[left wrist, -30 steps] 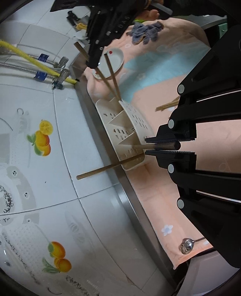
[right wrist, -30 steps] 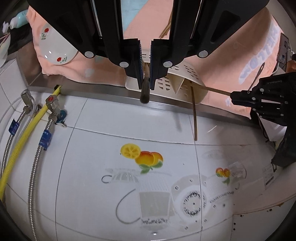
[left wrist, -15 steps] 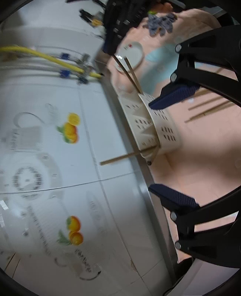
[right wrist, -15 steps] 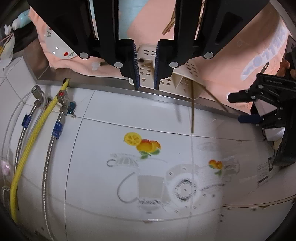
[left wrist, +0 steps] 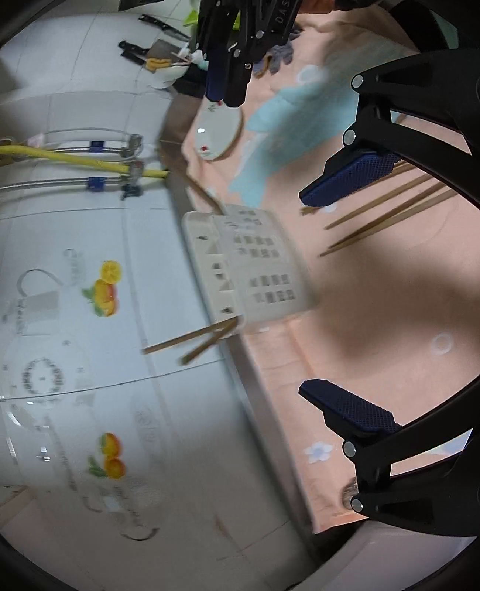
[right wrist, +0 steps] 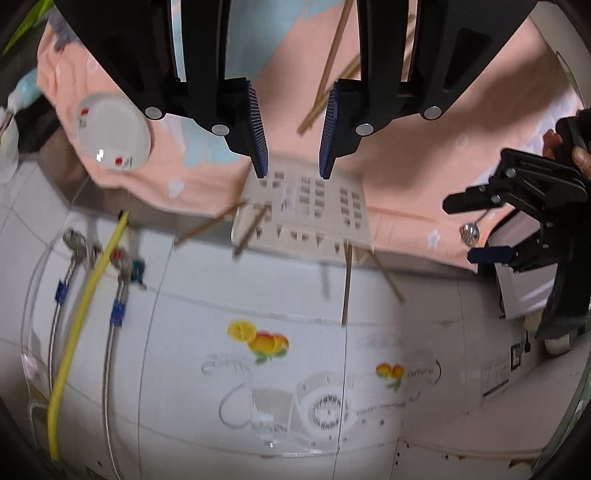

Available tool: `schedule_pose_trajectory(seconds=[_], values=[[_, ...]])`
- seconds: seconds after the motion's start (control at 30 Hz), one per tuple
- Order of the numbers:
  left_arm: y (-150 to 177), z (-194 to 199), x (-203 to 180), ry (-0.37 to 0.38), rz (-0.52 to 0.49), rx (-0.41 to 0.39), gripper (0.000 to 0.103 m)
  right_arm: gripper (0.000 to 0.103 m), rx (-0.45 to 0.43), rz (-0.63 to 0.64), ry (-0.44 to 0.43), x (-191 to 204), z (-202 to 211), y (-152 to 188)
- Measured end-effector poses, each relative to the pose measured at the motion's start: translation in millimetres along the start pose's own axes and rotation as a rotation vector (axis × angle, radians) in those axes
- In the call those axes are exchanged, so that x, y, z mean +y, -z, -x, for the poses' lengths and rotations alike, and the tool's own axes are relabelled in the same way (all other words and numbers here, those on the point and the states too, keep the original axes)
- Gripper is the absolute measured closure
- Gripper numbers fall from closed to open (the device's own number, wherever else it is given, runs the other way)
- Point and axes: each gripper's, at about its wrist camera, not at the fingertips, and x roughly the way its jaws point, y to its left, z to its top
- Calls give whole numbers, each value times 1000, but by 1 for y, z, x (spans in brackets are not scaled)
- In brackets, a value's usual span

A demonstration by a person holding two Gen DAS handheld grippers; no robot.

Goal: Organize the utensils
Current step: 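Move both open grippers back down to the remaining chopsticks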

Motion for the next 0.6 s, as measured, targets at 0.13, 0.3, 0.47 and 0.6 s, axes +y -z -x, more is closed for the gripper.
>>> schedule_pose_trajectory(seconds=[0.13,0.3,0.47,0.6], values=[[22,1,-2,30,54,35,9,75,37,-39,-1,2,-1,35],[49,2,-6,20,92,39,5,75,81,-75,-8,10,-5,72],[79,-4,-10,18,117,90,5,75,133,-116,-27,19,-11,106],[97,-9,-13,10,130,121,5,75,171,-141,-47,25,-16,126]])
